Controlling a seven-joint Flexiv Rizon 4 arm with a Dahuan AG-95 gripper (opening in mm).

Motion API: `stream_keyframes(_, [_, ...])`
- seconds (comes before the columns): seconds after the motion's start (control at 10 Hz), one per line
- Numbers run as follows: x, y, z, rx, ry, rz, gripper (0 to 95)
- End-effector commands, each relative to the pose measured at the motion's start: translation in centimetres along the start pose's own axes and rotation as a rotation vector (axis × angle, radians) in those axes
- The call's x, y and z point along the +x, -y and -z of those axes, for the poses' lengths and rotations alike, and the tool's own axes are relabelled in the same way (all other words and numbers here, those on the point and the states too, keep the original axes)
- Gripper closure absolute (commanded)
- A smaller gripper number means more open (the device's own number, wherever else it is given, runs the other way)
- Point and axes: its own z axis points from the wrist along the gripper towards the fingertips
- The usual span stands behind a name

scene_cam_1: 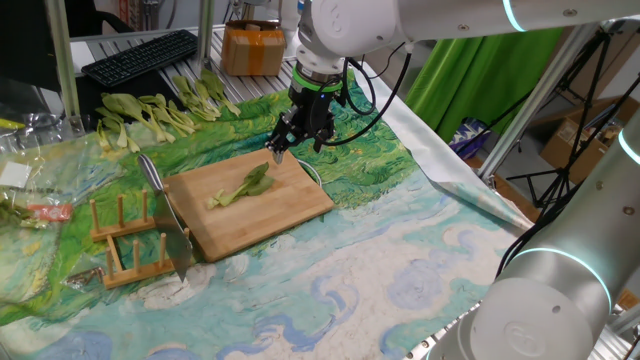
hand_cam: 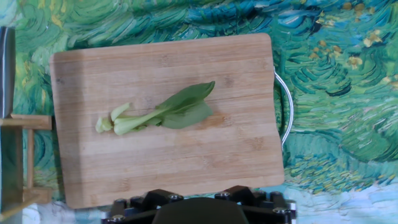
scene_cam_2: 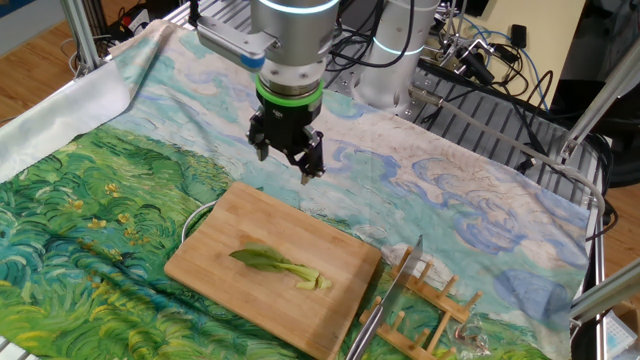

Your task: Chop the pakchoi

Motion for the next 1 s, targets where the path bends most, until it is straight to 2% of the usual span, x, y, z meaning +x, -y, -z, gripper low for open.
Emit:
stream_keyframes(0.1, [0.0,0.0,0.0,-0.017,0.005,-0.035,95.0])
stream_keyframes(0.4, [0.0,-0.1,-0.1,-0.012,0.004,-0.015,95.0])
stream_keyframes(1.0, [0.2,-3.5,-1.0,-0.017,0.004,-0.073,95.0])
